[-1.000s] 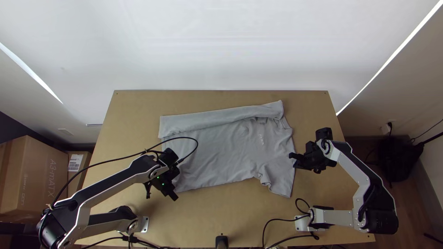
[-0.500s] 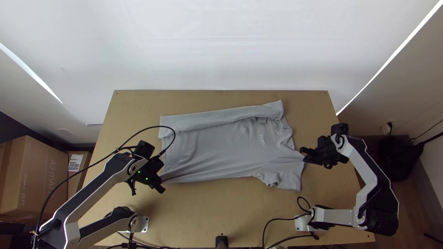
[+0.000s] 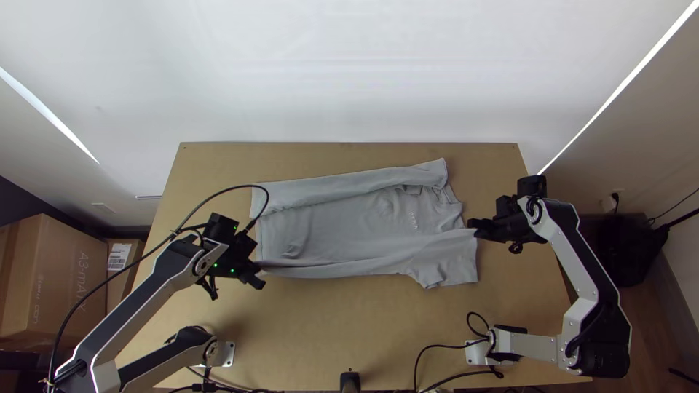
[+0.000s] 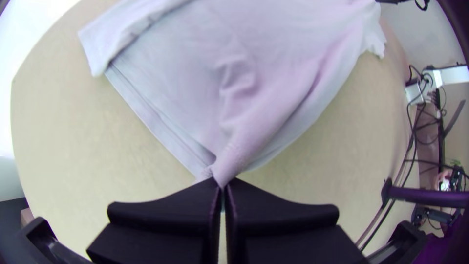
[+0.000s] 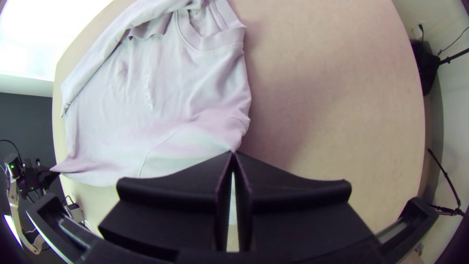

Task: Fold the t-shirt

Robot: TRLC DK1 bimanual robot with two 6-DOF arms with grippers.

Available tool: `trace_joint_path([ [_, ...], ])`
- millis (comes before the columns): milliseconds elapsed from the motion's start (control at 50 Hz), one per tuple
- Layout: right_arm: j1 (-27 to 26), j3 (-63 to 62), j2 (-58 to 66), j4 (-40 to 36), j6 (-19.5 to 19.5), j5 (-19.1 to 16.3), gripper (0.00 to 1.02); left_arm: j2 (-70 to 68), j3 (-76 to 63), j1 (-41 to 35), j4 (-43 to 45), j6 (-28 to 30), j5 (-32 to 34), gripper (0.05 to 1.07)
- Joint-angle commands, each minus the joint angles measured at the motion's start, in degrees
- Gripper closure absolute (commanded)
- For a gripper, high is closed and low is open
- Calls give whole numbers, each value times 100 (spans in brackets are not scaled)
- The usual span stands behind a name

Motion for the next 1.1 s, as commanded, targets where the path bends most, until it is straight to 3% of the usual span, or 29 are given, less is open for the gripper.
trace_joint_path([
  [0, 86, 301, 21, -60, 107, 85, 100, 153, 261, 165, 288, -194, 63, 105],
  [360, 490, 1513, 953, -60, 160, 261, 100, 1059, 577, 473, 930, -247, 256, 105],
  [780, 824, 3254, 2350, -218, 380, 410, 100, 1858, 1060, 1466, 1474, -247, 546, 105],
  [960, 991, 4071, 2957, -640, 397, 419, 100, 2254, 1342, 1677, 1518, -220, 546, 105],
  [1080, 1061, 4915, 3493, -1317, 424, 410, 100, 2447, 1570, 1712, 1536, -220, 555, 105],
])
